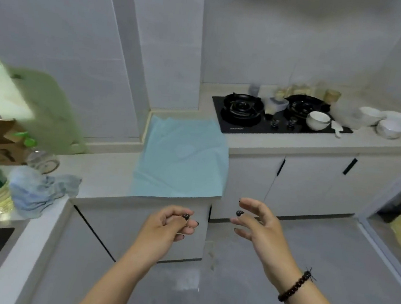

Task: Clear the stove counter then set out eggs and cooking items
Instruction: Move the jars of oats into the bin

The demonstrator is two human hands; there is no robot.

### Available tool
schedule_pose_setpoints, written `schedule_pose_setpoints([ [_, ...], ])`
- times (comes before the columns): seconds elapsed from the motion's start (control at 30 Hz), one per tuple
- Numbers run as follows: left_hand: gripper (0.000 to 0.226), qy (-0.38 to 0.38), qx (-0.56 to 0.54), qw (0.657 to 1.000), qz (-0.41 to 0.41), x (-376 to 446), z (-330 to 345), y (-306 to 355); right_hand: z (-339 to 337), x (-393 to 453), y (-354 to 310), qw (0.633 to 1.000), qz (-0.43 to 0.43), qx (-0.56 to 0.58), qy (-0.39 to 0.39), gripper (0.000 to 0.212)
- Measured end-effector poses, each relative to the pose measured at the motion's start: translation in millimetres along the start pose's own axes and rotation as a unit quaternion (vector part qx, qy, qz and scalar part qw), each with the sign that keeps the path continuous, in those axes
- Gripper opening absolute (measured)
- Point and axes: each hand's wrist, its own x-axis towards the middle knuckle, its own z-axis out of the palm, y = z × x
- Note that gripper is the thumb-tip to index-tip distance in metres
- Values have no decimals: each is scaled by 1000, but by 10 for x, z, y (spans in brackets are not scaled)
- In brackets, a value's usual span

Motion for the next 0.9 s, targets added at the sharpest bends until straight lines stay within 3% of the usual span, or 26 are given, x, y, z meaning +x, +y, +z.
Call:
schedule_pose_setpoints([
  [0.4, 22, -121, 53, 991, 30, 1275, 453, 568, -367, 963, -191, 989, -7, 48, 139, 26],
  [0.63, 21, -139, 58, 988, 35, 2011, 1273, 882, -1063, 1717, -334, 989, 2, 31, 147, 24],
  [0.9, 22, -120, -21, 992, 22, 2783, 2491, 1411, -2095, 2618, -739, 993, 9, -12, 120, 23],
])
